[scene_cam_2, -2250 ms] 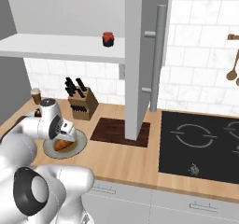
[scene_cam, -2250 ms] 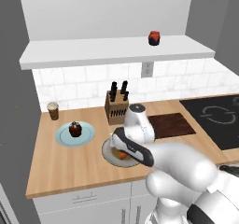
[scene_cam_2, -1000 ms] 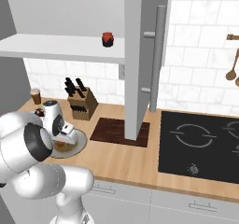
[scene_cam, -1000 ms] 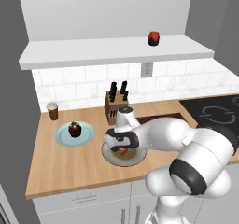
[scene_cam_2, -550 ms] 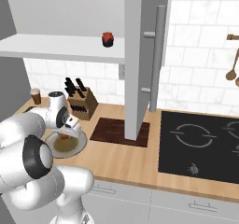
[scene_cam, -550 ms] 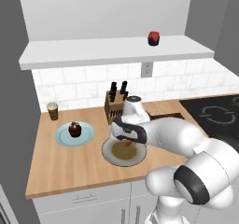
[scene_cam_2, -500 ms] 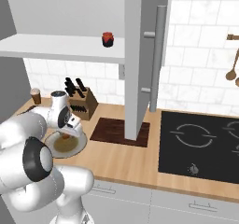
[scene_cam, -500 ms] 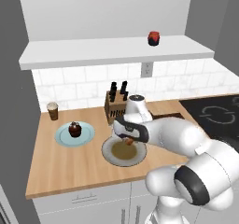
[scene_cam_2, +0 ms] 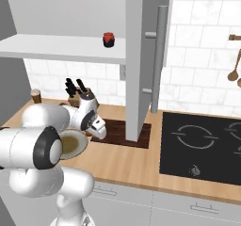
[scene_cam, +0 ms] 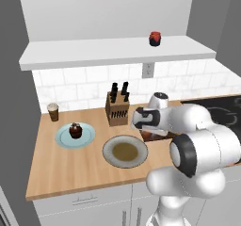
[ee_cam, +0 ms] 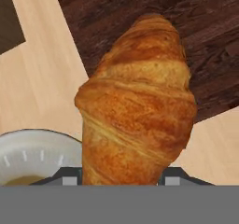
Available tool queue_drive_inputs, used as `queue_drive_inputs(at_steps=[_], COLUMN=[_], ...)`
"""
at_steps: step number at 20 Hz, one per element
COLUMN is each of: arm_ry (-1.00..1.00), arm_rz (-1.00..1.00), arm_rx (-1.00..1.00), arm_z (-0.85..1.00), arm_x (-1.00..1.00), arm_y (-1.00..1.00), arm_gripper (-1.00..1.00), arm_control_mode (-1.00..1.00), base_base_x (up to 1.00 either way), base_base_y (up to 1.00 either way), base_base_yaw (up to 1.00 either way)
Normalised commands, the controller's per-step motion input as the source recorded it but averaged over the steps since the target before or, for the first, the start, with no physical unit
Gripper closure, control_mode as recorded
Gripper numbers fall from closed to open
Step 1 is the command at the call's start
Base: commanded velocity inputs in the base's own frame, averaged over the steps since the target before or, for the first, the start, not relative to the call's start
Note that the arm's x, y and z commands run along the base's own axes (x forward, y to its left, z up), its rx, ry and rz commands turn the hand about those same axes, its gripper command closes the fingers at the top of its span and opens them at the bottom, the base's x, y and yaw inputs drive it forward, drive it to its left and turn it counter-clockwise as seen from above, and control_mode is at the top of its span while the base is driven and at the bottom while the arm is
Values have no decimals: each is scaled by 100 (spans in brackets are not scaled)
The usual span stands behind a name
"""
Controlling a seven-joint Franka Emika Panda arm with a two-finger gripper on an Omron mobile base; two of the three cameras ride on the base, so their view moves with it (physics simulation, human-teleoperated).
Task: From the different types of pastries on the counter, select a croissant and place it on the cutting board. Then retrieve a jar of jam from the cabinet and place it alongside the croissant on the cutting board.
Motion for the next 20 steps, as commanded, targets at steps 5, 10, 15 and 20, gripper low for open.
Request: queue_drive_inputs(at_steps=[5,10,15,20], arm_ry=[1,1,0,0], arm_rz=[-17,-7,-2,0], arm_rx=[-17,-2,1,0], arm_z=[0,-7,-22,-26], arm_x=[79,25,10,2], arm_y=[-39,-30,-18,-5], arm_gripper=[100,100,100,100], arm_control_mode=[-100,-100,-100,-100], base_base_x=[0,0,0,0], base_base_y=[0,0,0,0], base_base_yaw=[0,0,0,0])
